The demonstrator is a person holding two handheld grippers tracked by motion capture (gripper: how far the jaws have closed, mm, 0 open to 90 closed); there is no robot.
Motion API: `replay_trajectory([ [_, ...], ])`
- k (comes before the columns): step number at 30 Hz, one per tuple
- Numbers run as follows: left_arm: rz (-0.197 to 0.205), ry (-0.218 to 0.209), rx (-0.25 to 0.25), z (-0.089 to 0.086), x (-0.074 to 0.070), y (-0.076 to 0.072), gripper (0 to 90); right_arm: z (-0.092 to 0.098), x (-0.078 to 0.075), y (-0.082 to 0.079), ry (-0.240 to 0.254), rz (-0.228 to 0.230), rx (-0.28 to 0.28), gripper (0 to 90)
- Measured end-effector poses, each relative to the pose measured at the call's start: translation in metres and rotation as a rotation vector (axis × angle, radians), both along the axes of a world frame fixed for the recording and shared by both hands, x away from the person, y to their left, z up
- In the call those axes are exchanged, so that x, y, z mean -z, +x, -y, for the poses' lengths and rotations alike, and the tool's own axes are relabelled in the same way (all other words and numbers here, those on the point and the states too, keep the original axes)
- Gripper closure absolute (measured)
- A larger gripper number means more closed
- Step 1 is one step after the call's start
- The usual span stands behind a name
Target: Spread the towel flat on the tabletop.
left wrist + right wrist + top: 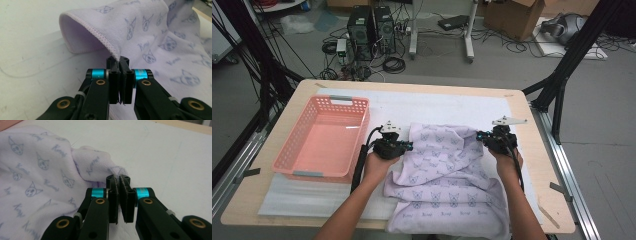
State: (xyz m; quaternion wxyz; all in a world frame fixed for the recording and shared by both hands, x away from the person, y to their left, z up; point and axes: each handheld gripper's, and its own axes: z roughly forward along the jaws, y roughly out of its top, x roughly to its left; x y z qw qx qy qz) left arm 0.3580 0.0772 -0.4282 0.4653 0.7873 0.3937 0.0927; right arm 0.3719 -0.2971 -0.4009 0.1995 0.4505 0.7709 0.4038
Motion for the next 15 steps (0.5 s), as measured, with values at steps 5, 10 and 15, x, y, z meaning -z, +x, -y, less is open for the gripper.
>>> replay_trajectory([
  [5, 0.009, 0.012, 0.039, -0.007, 0.001, -0.023, 87.2, 0.008, -0.004, -0.023, -0.001, 0.012, -0.042, 86.1],
  [10, -0.018, 0.019, 0.06, -0.016, 0.008, -0.044, 87.0, 0.007, -0.002, -0.049, -0.071, 0.019, -0.097, 86.1],
  [15, -0.043, 0.003, 0.064, -0.026, 0.018, -0.057, 87.0, 0.014, 0.01, -0.074, -0.079, -0.001, -0.115, 86.1],
])
